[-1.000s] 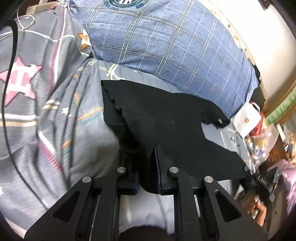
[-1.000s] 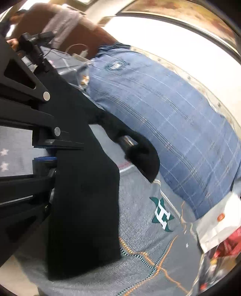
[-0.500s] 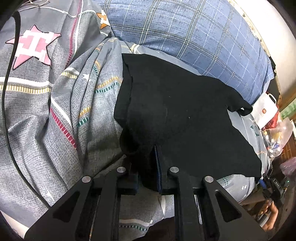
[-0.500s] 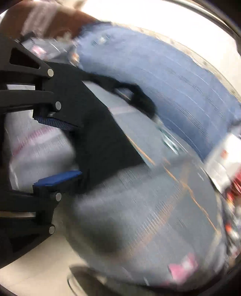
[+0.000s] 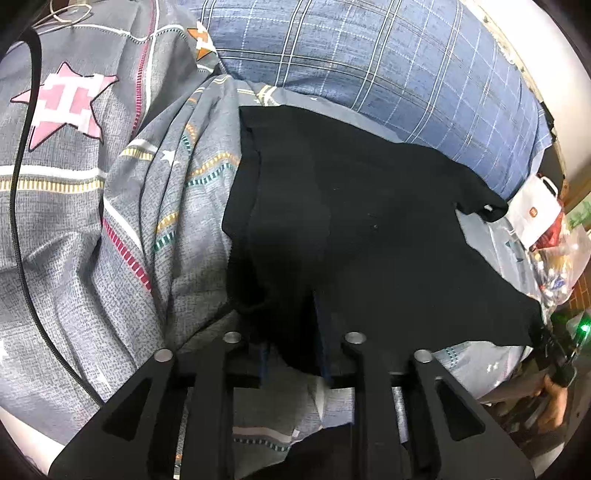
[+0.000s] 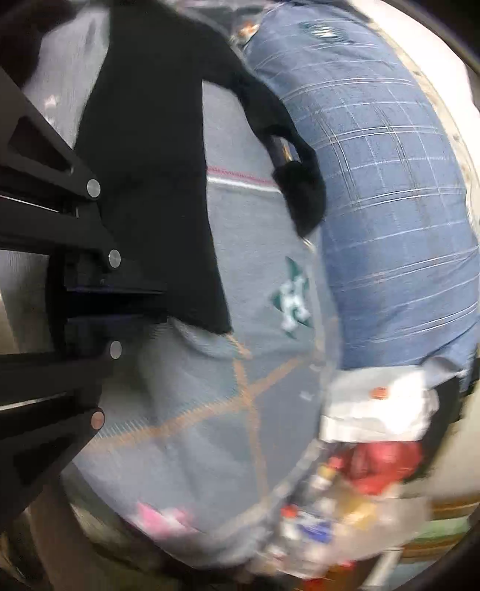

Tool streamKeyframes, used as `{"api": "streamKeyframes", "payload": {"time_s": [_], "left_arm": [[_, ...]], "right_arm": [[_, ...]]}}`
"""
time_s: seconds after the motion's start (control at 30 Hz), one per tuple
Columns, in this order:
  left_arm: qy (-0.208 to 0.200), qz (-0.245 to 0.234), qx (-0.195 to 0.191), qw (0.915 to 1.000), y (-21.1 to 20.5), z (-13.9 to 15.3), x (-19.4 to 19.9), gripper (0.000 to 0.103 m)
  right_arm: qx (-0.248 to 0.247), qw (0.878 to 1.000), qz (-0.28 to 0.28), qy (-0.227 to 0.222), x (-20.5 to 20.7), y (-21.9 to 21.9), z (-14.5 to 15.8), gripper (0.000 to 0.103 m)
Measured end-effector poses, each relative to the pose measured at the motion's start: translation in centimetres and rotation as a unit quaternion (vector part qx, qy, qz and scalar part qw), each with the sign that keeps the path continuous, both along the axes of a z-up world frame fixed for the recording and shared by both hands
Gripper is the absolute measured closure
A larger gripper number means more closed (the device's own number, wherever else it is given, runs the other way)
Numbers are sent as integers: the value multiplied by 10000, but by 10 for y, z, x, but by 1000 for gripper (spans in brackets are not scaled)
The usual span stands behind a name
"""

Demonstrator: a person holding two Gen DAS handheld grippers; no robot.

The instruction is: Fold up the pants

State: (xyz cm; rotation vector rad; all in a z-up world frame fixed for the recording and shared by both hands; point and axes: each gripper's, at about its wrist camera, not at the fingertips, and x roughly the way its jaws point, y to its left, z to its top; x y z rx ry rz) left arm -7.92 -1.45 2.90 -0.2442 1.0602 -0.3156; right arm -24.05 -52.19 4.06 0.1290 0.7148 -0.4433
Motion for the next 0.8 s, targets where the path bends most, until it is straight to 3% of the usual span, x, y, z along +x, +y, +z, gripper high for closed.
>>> {"api": "streamKeyframes", "payload": {"time_s": [0.03, 0.1, 0.17, 0.27, 0.33, 0.37, 0.4, 0.47, 0.67, 0.8], "left_arm": [[57, 24, -10, 10000, 1, -4, 1, 55], [-8, 57, -132, 9999, 6, -7, -2, 54], [20, 10, 92, 10000, 5, -5, -4, 54], [65, -180, 207, 9996, 9, 7, -9, 54], [-68, -296, 288, 9991, 11, 20, -10, 50], [-143, -365, 325, 9987, 10, 25, -9, 45], [-238, -436, 340, 9982, 10, 30, -8, 35], [-490, -542, 339, 9968, 8, 42, 1, 34], [-726, -1161, 520, 9892, -23, 57, 55, 33], [-700, -1599, 725, 9820, -50, 55, 113, 33]], "right_arm": [[-217, 9997, -83, 104, 2, -1, -2, 101], [-112, 9996, -106, 243, 8, -7, -15, 101], [262, 9988, -188, 356, 16, -14, -28, 100], [590, 9980, -226, -55, 8, -13, -10, 99], [883, 9949, 124, -466, 9, -8, 10, 94], [962, 9932, 368, -549, 15, -3, 18, 83], [1014, 9909, 664, -582, 24, 4, 24, 60], [982, 9865, 1182, -560, 48, 23, 34, 44], [558, 9691, 2353, -488, 152, 68, 65, 44], [51, 9517, 3070, -62, 226, 99, 72, 44]]}}
